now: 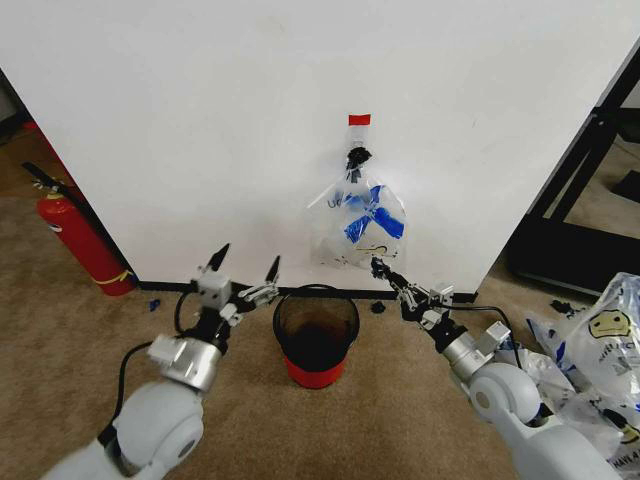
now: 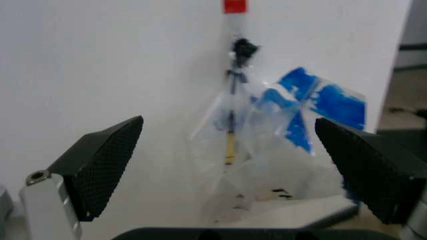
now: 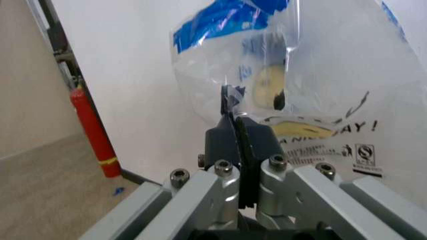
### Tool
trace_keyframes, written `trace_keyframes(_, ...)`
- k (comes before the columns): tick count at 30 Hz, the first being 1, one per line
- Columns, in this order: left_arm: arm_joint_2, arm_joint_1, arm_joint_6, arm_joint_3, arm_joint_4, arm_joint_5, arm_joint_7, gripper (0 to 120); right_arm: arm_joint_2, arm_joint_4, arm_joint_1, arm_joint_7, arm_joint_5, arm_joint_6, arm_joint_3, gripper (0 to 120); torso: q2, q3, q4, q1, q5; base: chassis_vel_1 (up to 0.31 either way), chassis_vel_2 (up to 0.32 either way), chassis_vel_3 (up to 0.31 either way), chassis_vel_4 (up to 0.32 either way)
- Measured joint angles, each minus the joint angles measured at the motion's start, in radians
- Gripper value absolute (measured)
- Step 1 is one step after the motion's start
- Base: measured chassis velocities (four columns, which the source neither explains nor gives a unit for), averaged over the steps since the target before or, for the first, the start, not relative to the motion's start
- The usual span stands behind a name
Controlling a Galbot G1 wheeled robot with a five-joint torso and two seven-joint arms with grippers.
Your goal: Pick up the garbage bag from the wall and place it over the trash bin.
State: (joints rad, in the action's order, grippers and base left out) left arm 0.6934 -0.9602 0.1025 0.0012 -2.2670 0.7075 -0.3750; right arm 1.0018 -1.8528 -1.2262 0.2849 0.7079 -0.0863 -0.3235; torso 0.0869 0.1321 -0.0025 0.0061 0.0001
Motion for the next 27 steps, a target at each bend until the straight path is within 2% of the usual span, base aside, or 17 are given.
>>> trace_keyframes(3, -0.022, 0.228, 0.068, 0.163, 0.027, 0.084, -0.014, 100, 0.003, 0.001, -0.002, -0.002, -0.004, 0.001, -0.001, 0, 0.0, 0.0, 0.0004, 0.0, -0.0001, 0.0, 0.0, 0.0, 0.0)
trace_keyframes(7, 0.007, 0.469, 0.12, 0.402, 0.102, 0.114, -0.027, 100, 0.003, -0.005, -0.015, -0.007, -0.006, 0.005, -0.017, 0, 0.0, 0.0, 0.0002, 0.0, -0.0001, 0.0, 0.0, 0.0, 0.0)
trace_keyframes(8, 0.007, 0.469, 0.12, 0.402, 0.102, 0.114, -0.027, 100, 0.003, -0.005, -0.015, -0.007, -0.006, 0.005, -0.017, 0, 0.0, 0.0, 0.0002, 0.0, -0.0001, 0.0, 0.0, 0.0, 0.0)
trace_keyframes(12, 0.065, 0.646, 0.176, 0.539, 0.169, 0.125, -0.038, 100, 0.001, -0.014, -0.025, -0.007, -0.007, 0.007, -0.029, 0, 0.0, 0.0, 0.0, 0.0, 0.0, 0.0, 0.0, 0.0, 0.0)
trace_keyframes(16, 0.09, 0.728, 0.218, 0.589, 0.202, 0.127, -0.05, 100, -0.002, -0.018, -0.031, -0.007, -0.008, 0.007, -0.034, 0, 0.0, 0.0, 0.0002, 0.0, -0.0001, 0.0, 0.0, 0.0, 0.0)
trace_keyframes(19, 0.105, 0.791, 0.282, 0.631, 0.212, 0.147, -0.067, 100, -0.003, -0.014, -0.033, -0.005, -0.011, 0.007, -0.035, 0, 0.0, 0.0, 0.0003, 0.0, 0.0001, 0.0, 0.0, 0.0, 0.0)
trace_keyframes(27, 0.149, 0.868, 0.386, 0.702, 0.234, 0.19, -0.098, 98, 0.001, -0.01, -0.035, -0.001, -0.014, 0.007, -0.035, 0, 0.0, 0.0, 0.0003, 0.0, -0.0001, 0.0, 0.0, 0.0, 0.0)
